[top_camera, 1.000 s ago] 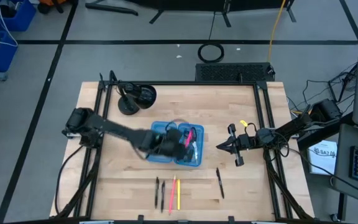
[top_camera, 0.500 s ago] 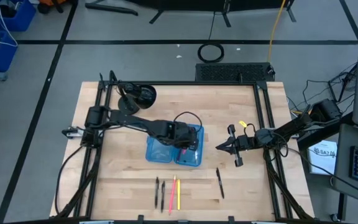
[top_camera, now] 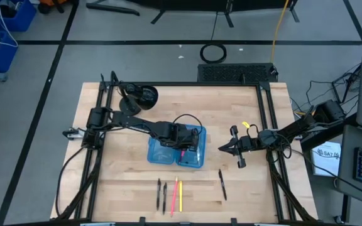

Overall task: Pick & place school supplies into a supply box
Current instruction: Put the pink pen into the blue box

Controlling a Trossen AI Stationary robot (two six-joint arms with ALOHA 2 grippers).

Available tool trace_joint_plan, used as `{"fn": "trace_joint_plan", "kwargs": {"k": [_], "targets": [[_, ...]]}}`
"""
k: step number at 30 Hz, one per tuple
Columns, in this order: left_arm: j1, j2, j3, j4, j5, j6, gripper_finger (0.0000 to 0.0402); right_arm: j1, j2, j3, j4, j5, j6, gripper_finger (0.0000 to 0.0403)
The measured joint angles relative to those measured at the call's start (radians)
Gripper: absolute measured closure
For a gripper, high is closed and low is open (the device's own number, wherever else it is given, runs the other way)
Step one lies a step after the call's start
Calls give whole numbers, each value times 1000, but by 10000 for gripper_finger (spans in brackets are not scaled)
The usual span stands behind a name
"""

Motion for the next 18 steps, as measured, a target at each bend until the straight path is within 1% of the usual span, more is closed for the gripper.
{"fn": "trace_joint_plan", "kwargs": {"k": [9, 18], "targets": [[3, 0, 0, -5, -3, 44, 366, 0, 0, 0, 0, 0, 0, 403], [1, 0, 0, -14, -23, 74, 331, 0, 0, 0, -1, 0, 0, 403]]}}
